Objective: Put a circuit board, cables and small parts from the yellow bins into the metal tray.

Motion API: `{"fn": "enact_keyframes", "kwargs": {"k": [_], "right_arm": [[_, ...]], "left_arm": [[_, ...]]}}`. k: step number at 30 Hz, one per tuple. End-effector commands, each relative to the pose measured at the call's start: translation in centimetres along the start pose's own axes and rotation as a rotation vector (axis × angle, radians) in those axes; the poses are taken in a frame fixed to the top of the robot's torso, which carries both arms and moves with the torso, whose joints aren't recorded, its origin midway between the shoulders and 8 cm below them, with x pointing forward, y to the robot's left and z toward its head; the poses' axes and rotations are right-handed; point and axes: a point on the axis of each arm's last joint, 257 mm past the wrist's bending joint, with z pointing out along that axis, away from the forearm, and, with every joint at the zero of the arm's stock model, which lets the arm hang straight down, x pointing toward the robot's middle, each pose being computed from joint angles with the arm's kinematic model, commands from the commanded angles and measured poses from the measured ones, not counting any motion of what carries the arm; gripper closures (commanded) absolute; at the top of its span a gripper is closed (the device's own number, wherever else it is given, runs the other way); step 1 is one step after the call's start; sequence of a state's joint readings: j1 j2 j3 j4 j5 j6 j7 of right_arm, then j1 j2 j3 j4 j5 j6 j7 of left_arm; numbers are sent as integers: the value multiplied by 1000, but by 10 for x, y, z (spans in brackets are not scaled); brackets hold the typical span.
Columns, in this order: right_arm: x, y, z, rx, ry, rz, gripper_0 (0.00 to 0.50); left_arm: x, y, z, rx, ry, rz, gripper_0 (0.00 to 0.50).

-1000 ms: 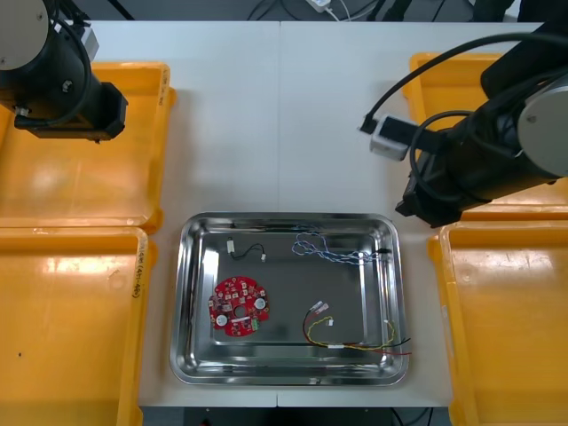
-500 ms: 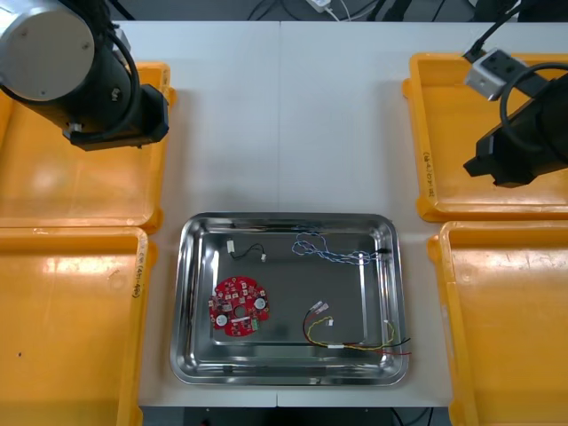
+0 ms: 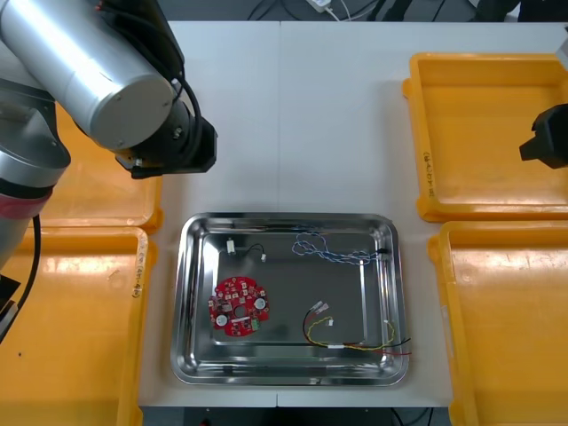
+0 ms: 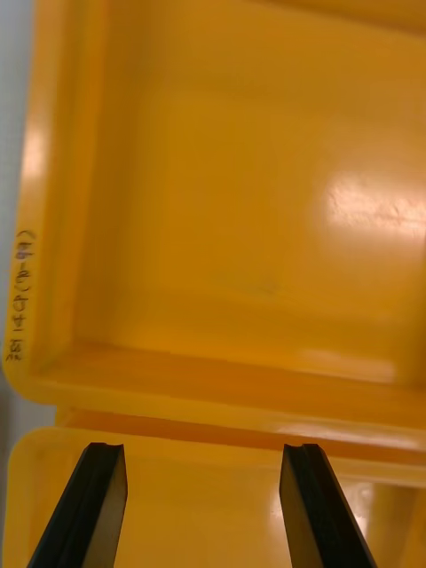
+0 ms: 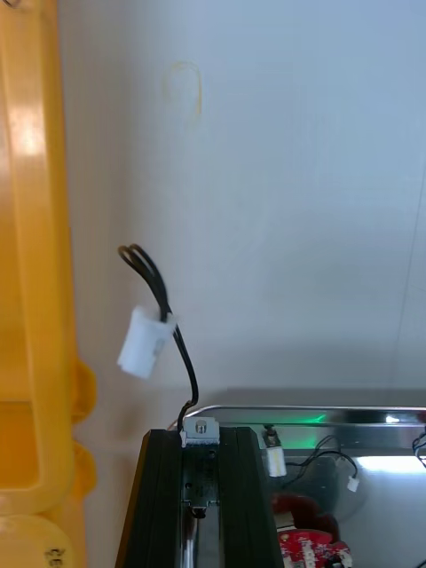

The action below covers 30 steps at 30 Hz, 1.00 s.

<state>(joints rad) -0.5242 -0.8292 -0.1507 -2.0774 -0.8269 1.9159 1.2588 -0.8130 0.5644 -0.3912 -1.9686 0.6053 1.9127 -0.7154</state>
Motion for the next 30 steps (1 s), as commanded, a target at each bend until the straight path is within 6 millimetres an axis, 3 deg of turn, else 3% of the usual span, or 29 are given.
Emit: {"fn": "enact_keyframes", "kwargs": {"k": [1,7,12,21,30], "right_arm": [[12,-43,-9,86,19,136,0],[22,-68,-9,107,52,219,0],[24,-74,-10,72,67,266,0],[27,-76,-7,56,85,291,0],[29,-64,0,18,93,294,0]], "left_arm": [[18,-27,3,24,1,-92,500],[42,-55,16,62,-8,-91,500],[60,-67,27,89,0,-88,500],[89,-78,47,95,20,-127,500],[108,-92,55,115,37,-163,500]]}}
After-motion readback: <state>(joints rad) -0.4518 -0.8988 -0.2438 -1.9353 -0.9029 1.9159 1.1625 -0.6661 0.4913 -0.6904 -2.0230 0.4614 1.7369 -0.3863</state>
